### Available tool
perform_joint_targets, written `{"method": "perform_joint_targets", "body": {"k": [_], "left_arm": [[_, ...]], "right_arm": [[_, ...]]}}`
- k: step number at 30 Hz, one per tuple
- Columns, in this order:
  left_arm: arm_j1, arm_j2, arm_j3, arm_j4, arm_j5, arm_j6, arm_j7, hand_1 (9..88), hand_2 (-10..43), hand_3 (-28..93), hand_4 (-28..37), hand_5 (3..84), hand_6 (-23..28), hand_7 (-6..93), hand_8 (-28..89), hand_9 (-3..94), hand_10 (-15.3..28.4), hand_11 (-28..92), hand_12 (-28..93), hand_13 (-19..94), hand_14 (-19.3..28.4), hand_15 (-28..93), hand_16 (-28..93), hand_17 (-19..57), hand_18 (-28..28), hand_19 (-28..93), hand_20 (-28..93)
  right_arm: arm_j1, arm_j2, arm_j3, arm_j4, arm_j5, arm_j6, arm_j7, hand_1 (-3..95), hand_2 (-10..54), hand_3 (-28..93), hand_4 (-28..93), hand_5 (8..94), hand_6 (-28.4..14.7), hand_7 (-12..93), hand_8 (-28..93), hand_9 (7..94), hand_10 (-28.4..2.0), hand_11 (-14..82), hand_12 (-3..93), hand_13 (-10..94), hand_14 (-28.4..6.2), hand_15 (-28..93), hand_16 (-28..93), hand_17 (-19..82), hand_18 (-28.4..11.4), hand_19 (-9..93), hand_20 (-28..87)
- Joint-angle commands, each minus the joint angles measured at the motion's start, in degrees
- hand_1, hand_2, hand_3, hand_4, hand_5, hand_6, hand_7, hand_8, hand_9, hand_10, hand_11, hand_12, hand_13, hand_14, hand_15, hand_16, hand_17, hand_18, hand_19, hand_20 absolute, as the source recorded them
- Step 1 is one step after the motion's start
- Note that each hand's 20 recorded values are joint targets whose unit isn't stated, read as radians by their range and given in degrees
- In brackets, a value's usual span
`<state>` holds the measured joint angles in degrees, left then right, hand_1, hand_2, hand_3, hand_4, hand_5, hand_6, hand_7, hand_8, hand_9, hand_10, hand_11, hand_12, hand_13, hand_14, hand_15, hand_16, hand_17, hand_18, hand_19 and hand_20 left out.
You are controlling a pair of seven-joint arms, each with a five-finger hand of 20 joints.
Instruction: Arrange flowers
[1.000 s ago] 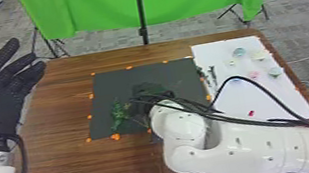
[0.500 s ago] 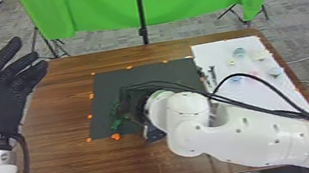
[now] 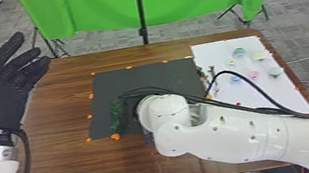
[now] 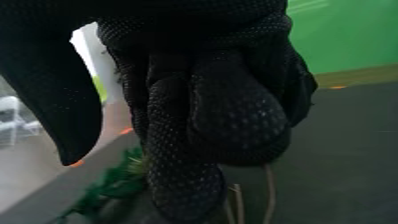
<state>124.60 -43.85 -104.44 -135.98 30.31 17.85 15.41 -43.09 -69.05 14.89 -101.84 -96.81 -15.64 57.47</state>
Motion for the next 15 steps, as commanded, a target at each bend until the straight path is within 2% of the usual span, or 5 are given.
{"method": "perform_joint_targets", "body": {"k": [1,15], "left_arm": [[0.4,-0.20,0.42,0.46,-0.12,-0.33,-0.07,20.3,8.5,77,-28.3,32.9,8.4,14.6,-10,30.1,19.6,25,10,23,26.5,45,-8,-7.8,25.7,62,2],[0.0,-0.52,0.65,0.62,0.02,-0.66,-0.54,20.4,8.5,77,-28.3,32.9,8.5,14.4,-10,30.0,19.7,25,10,23,26.4,45,-8,-7.8,25.8,62,2]], "right_arm": [[0.0,-0.1,-0.6,0.9,-1.9,2.3,2.0,23.0,9.7,74,-22,52.0,-1.1,11,-12,93.6,-11.4,36.7,18.4,91,-7.2,61,19,58,-21.5,93,48],[0.7,0.5,-2.2,2.2,-3.6,6.4,7.0,22.2,10.1,73,-21,52.1,-3.6,10,-12,93.7,-11.5,39.0,17.0,93,-6.5,60,19,60,-21.1,93,48]]}}
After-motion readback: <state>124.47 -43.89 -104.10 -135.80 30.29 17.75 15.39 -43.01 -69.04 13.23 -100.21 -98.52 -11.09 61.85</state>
